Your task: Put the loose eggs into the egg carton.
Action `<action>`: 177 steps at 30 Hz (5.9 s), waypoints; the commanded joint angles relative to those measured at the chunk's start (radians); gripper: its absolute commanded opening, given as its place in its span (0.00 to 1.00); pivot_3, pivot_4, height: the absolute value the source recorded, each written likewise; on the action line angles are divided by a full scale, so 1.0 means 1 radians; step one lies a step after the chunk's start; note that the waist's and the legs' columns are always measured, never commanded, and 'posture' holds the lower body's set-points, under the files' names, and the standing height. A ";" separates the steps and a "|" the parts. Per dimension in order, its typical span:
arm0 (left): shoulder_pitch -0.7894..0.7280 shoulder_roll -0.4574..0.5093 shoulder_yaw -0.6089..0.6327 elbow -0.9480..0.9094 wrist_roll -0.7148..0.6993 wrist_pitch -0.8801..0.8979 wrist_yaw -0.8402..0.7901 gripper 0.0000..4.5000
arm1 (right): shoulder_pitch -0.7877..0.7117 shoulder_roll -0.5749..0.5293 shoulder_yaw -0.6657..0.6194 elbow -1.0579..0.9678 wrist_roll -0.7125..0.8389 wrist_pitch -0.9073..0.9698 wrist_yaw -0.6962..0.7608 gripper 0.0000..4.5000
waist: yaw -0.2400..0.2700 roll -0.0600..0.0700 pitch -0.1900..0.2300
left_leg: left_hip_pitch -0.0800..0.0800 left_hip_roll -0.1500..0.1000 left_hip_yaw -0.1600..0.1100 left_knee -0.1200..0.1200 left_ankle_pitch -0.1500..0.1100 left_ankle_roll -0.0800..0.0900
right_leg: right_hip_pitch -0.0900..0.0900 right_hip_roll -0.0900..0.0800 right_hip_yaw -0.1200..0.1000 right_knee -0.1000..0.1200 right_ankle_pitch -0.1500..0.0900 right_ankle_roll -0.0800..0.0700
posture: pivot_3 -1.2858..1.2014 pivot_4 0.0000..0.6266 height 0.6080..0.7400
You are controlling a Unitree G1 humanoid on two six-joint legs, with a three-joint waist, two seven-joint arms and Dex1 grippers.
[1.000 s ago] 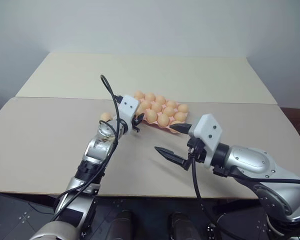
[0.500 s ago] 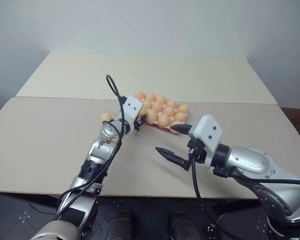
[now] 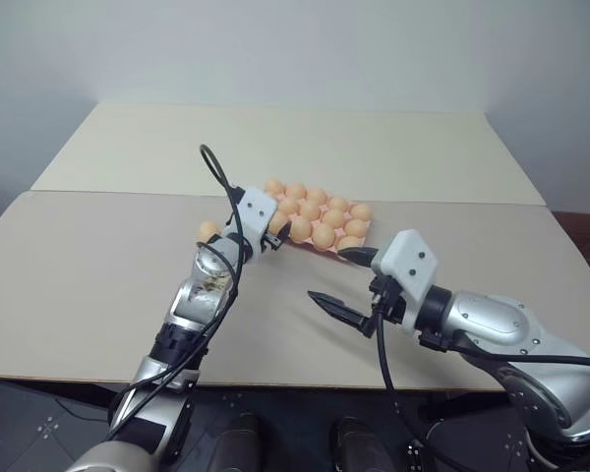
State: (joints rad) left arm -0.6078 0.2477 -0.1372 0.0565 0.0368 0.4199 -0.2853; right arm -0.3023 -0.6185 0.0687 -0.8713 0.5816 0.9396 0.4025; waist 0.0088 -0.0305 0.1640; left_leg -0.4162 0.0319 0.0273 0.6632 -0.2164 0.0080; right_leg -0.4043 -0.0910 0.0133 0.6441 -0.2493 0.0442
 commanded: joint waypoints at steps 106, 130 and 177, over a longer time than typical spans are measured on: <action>-0.159 -0.029 0.097 0.214 -0.067 0.036 0.081 0.34 | -0.053 0.051 0.056 0.049 -0.146 -0.219 0.097 1.00 | -0.003 -0.001 0.000 | 0.001 0.000 0.001 0.000 0.000 0.000 | 0.000 0.000 0.000 0.001 0.000 0.000 | 0.52 0.24 1.00; -0.129 -0.037 0.096 0.235 -0.027 0.038 0.087 0.34 | -0.031 0.045 0.068 0.027 -0.155 -0.214 0.090 1.00 | -0.004 -0.001 0.000 | 0.000 0.000 0.000 0.000 0.000 0.000 | 0.000 0.000 0.000 0.001 0.000 0.000 | 0.52 0.24 1.00; 0.686 -0.148 0.198 -0.681 -0.198 -0.065 0.151 0.89 | 0.606 0.499 -0.096 0.311 -0.423 -1.008 -0.263 1.00 | -0.012 0.000 -0.001 | 0.003 0.002 0.002 -0.001 0.001 -0.001 | 0.001 0.000 0.002 0.000 0.000 -0.001 | 0.52 0.24 1.00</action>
State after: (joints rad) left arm 0.0530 0.1076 0.0389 -0.5783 -0.1608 0.3869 -0.1557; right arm 0.2868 -0.1181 0.0177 -0.5511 0.1279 -0.0102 0.1291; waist -0.0028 -0.0305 0.1627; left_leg -0.4133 0.0339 0.0291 0.6626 -0.2158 0.0071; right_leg -0.4035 -0.0907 0.0153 0.6441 -0.2490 0.0431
